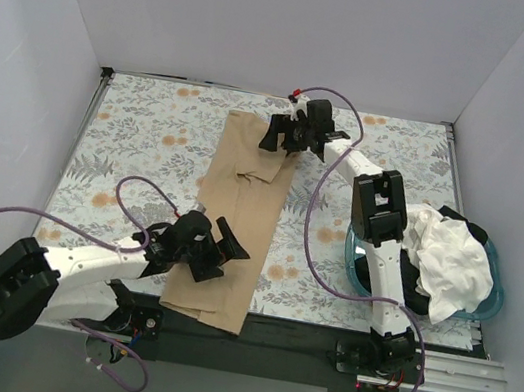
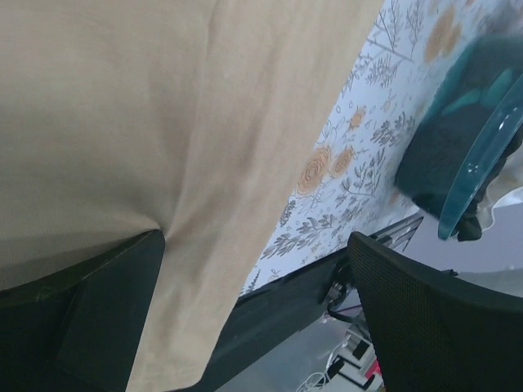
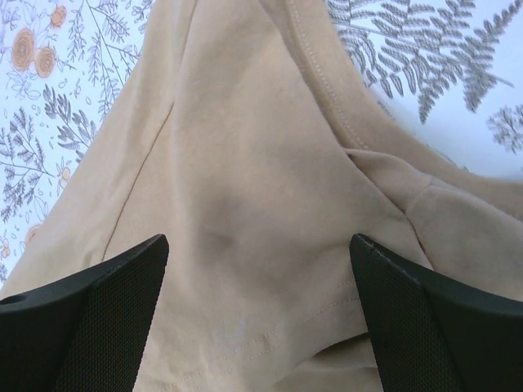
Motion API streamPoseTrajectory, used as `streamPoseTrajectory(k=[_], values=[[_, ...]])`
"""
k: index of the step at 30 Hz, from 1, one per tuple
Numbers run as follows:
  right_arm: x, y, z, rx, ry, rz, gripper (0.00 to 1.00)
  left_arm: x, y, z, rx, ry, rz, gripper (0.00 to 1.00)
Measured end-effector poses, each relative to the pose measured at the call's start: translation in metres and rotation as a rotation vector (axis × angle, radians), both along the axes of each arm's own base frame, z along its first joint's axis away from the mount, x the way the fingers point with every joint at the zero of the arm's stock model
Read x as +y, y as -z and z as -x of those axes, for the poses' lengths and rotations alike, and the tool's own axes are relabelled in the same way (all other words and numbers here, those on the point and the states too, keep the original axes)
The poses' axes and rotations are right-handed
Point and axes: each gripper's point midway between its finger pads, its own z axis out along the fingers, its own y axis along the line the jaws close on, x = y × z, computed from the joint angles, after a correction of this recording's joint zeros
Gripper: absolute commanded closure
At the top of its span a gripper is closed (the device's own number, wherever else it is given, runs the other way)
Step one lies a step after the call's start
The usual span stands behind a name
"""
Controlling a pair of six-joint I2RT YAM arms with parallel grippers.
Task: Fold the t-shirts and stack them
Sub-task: Fold the tshirt
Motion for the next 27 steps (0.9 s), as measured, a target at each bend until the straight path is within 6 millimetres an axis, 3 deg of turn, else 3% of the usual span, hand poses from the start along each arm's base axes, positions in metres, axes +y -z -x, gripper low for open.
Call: streamPoseTrajectory(k=[4, 12, 23, 27], values=[[0.012, -0.002, -0.012, -0.017, -0.010, -0.011, 0.02, -0.028, 0.000, 0.003, 0.002, 0.087, -0.022, 0.03], [0.018, -0.003, -0.038, -0.071, 0.039, -0.014, 0.02, -0.075, 0.000, -0.013, 0.002, 0.177, -0.038, 0.02], [-0.006, -0.008, -0.061, -0.139, 0.083, 0.003, 0.01, -0.082, -0.005, -0.020, -0.046, 0.249, -0.131, 0.02], [-0.016, -0.021, -0.052, -0.156, 0.072, 0.034, 0.02, -0.084, -0.022, -0.028, -0.098, 0.281, -0.160, 0.02]])
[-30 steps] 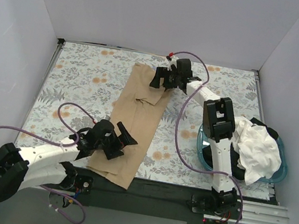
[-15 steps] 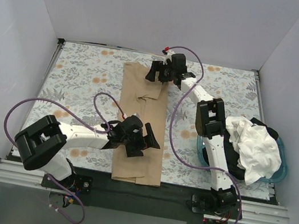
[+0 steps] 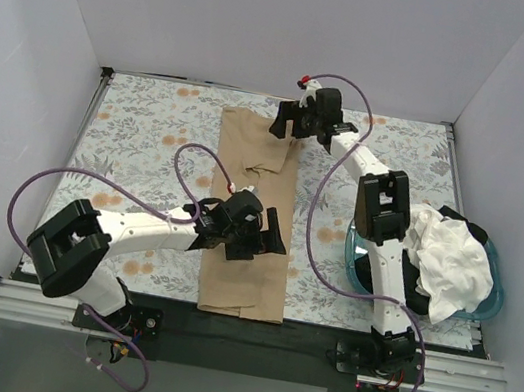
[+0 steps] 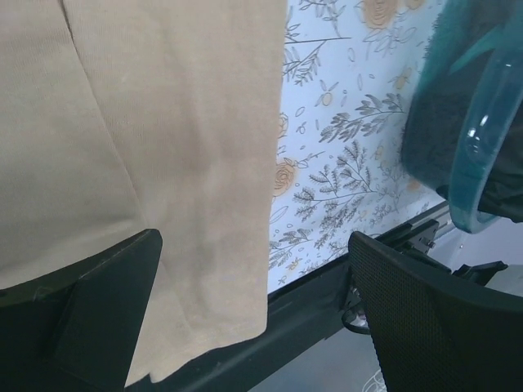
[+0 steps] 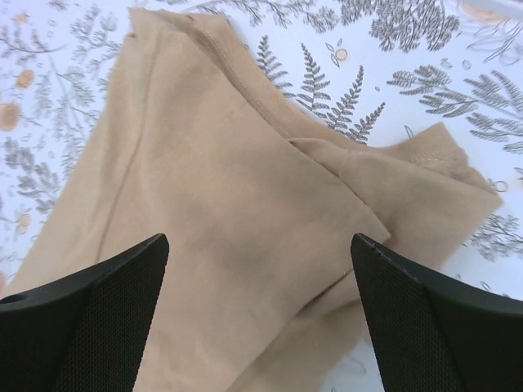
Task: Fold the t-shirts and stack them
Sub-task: Fold the tshirt
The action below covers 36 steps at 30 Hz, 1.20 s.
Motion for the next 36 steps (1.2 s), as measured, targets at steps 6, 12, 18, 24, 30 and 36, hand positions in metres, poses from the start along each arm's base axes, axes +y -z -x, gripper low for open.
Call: streamPoseTrajectory(k=[6, 12, 18, 24, 30, 36], values=[[-0.018, -0.084, 0.030, -0.099, -0.024, 0.013, 0.02, 0.020, -0.026, 0.004, -0.058, -0.001, -0.038, 0.02], [-0.046, -0.145, 0.101, -0.131, -0.012, -0.021, 0.02, 0.059, -0.027, 0.032, -0.018, -0.027, -0.089, 0.02], [-0.072, -0.100, 0.204, -0.018, -0.023, 0.000, 0.02, 0.107, 0.011, 0.073, 0.112, -0.054, -0.205, 0.05], [-0.094, -0.059, 0.283, 0.110, -0.034, -0.014, 0.02, 0.128, 0.028, 0.091, 0.171, -0.070, -0.259, 0.22], [-0.092, -0.067, 0.298, 0.107, -0.028, -0.074, 0.02, 0.129, 0.032, 0.099, 0.202, -0.046, -0.257, 0.39], [-0.082, -0.055, 0.318, 0.163, -0.059, -0.056, 0.02, 0.126, 0.031, 0.106, 0.232, -0.018, -0.242, 0.49]])
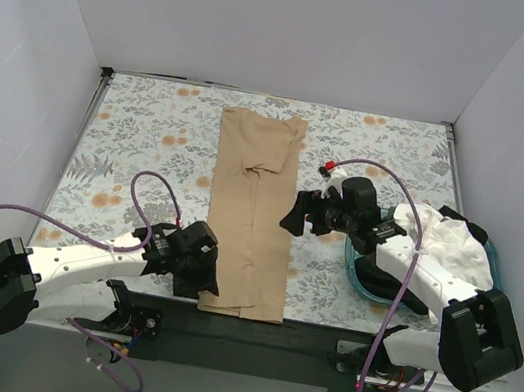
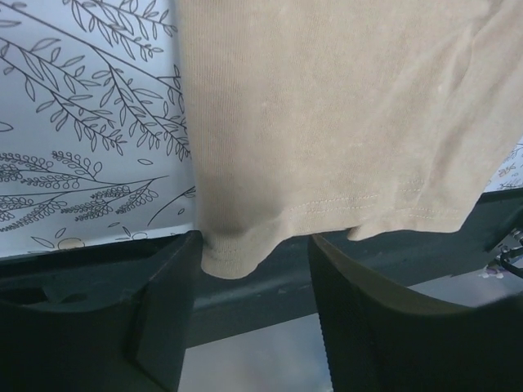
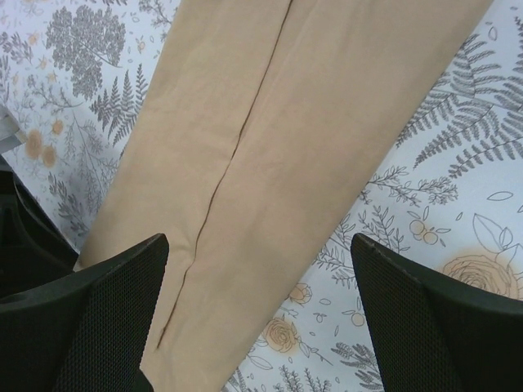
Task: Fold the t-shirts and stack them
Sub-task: Fold the tshirt
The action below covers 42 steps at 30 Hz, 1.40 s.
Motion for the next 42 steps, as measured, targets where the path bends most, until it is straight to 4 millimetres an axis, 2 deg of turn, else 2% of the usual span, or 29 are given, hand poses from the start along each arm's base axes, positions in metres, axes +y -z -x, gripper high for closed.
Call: streamPoseTrajectory(k=[5, 7, 8, 10, 15, 21, 26, 30, 34, 35, 38, 42], values=[[0.000, 0.011, 0.014, 0.045, -0.019, 0.039, 0.02, 0.003, 0.006, 0.007, 0.033, 0.011, -0.011, 0.65], [-0.002, 0.017, 0.020, 0.065, -0.024, 0.056, 0.02, 0.005, 0.009, 0.009, 0.047, 0.013, -0.023, 0.77], [-0.003, 0.021, 0.024, 0.079, -0.026, 0.066, 0.02, 0.006, 0.010, 0.010, 0.054, 0.014, -0.029, 0.91], [-0.002, 0.029, 0.034, 0.104, -0.044, 0.086, 0.02, 0.007, 0.011, 0.012, 0.062, 0.015, -0.035, 1.00], [0.000, 0.042, 0.064, 0.140, -0.102, 0.173, 0.02, 0.010, 0.011, 0.015, 0.072, 0.017, -0.043, 1.00], [0.004, 0.046, 0.119, 0.131, -0.246, 0.273, 0.02, 0.016, 0.010, 0.021, 0.083, 0.008, -0.041, 1.00], [-0.011, 0.061, 0.170, 0.172, -0.351, 0.329, 0.04, 0.020, 0.008, 0.027, 0.091, -0.002, -0.026, 1.00], [-0.016, 0.070, 0.200, 0.204, -0.429, 0.369, 0.04, 0.019, 0.006, 0.028, 0.089, -0.008, -0.012, 1.00], [-0.012, 0.077, 0.219, 0.220, -0.495, 0.393, 0.09, 0.018, 0.006, 0.029, 0.097, -0.007, -0.003, 1.00], [-0.012, 0.080, 0.222, 0.230, -0.502, 0.408, 0.13, 0.017, 0.006, 0.029, 0.099, -0.009, 0.000, 1.00], [-0.015, 0.092, 0.228, 0.263, -0.510, 0.455, 0.20, 0.016, 0.005, 0.029, 0.101, -0.012, 0.009, 1.00], [-0.008, 0.094, 0.231, 0.259, -0.513, 0.469, 0.32, 0.015, 0.003, 0.030, 0.095, -0.023, 0.031, 1.00]])
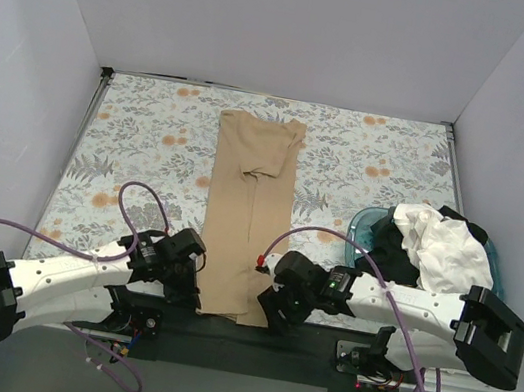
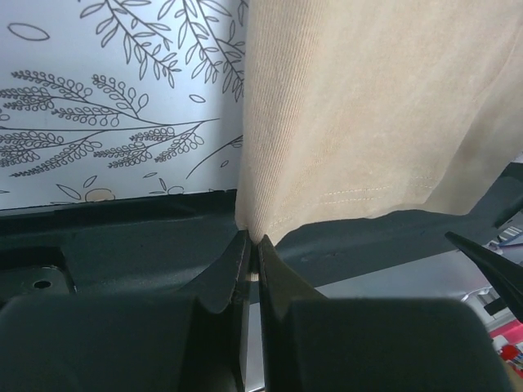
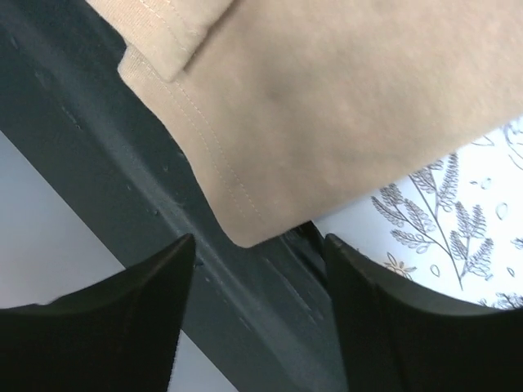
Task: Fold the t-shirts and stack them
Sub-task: Fold the tshirt
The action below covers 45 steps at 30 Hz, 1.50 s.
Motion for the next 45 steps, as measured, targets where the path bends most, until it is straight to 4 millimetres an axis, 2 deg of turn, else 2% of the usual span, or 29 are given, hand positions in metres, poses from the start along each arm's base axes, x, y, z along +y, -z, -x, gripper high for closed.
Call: streamPoseTrajectory(k=[1, 3, 4, 6, 7, 9, 11, 19, 27, 34, 39, 45], values=[[0.002, 0.001, 0.001, 0.000, -0.003, 0.000, 0.40, 0.001, 0.000, 0.001, 0.001, -0.003, 0.002, 1.00], [0.002, 0.004, 0.004, 0.009, -0.003, 0.012, 0.49, 0.001, 0.001, 0.001, 0.004, -0.006, 0.004, 1.00], [0.002, 0.006, 0.006, 0.014, -0.006, 0.022, 0.59, 0.000, 0.001, 0.001, 0.006, -0.008, 0.004, 1.00], [-0.001, 0.011, 0.007, 0.018, -0.002, 0.048, 0.65, 0.000, 0.001, 0.001, 0.009, -0.013, 0.003, 1.00], [-0.002, 0.012, 0.006, 0.012, 0.006, 0.054, 0.73, 0.000, 0.001, 0.002, 0.010, -0.015, 0.004, 1.00], [-0.003, 0.012, 0.004, 0.003, 0.019, 0.063, 0.81, 0.000, 0.000, 0.002, 0.014, -0.019, 0.007, 1.00], [-0.006, 0.012, 0.003, -0.004, 0.034, 0.072, 0.99, 0.000, -0.002, 0.003, 0.014, -0.022, 0.012, 1.00], [-0.011, -0.003, -0.001, -0.043, 0.069, 0.051, 0.99, 0.006, -0.016, 0.005, 0.030, -0.018, -0.024, 1.00], [-0.014, -0.005, 0.007, -0.012, 0.061, 0.040, 0.99, 0.018, -0.003, 0.020, 0.091, -0.033, -0.058, 1.00], [-0.010, -0.008, -0.002, -0.051, 0.071, 0.040, 0.99, 0.007, -0.007, 0.014, 0.067, -0.040, -0.004, 1.00], [0.009, -0.025, -0.023, -0.144, 0.083, 0.010, 0.99, -0.001, -0.015, -0.005, -0.007, -0.064, 0.001, 1.00], [0.039, -0.055, -0.066, -0.300, 0.128, -0.031, 0.99, -0.013, -0.039, -0.056, -0.198, -0.165, -0.018, 1.00]])
